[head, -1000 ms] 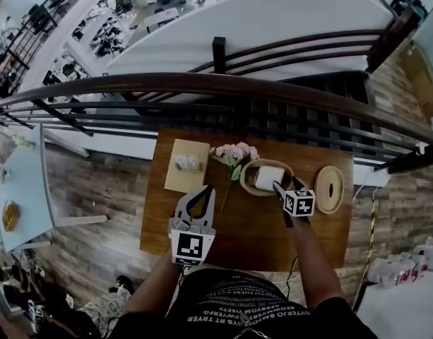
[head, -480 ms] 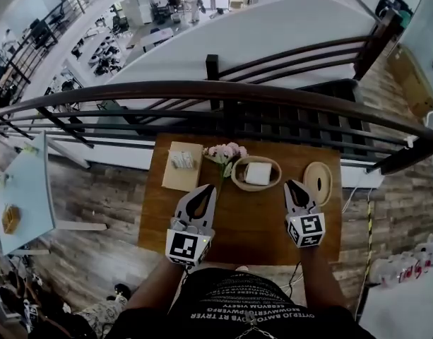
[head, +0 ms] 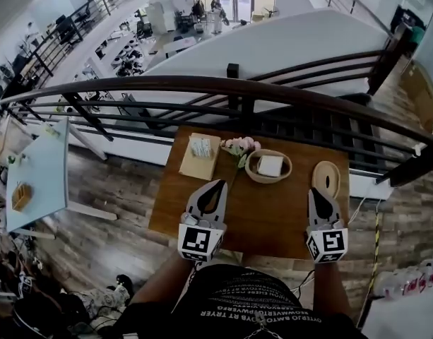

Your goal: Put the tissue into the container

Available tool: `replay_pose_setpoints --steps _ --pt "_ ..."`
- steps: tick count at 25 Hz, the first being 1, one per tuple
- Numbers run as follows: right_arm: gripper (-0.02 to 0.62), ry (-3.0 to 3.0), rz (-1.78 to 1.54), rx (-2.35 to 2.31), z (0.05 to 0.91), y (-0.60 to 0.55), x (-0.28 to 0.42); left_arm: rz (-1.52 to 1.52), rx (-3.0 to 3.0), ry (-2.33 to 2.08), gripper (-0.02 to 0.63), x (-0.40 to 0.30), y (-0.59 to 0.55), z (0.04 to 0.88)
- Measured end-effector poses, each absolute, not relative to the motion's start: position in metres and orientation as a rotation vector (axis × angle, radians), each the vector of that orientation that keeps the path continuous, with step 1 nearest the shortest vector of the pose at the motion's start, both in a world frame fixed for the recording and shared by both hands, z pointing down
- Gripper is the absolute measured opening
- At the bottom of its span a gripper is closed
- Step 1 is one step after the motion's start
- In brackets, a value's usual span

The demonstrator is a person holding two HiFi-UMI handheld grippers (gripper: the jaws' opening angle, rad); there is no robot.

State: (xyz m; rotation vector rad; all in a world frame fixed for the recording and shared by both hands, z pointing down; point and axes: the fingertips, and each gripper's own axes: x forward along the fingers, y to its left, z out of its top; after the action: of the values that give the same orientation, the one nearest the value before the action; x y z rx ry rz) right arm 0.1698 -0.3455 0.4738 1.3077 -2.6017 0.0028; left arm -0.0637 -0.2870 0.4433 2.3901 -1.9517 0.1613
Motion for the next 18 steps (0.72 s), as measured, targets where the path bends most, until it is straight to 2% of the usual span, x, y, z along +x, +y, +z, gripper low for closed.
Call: replay_pose_setpoints --steps 9,18 --pt "0.014 -2.608 -0.019 1.283 0.473 -0.298 0.181 0.181 2.352 -2.001 0.034 -0.055 -0.223 0.439" --pt "0.014 -2.640 0.003 1.224 0.473 -0.288 0.155 0.231 2.329 -2.028 0.034 -0.072 -0.212 0.440"
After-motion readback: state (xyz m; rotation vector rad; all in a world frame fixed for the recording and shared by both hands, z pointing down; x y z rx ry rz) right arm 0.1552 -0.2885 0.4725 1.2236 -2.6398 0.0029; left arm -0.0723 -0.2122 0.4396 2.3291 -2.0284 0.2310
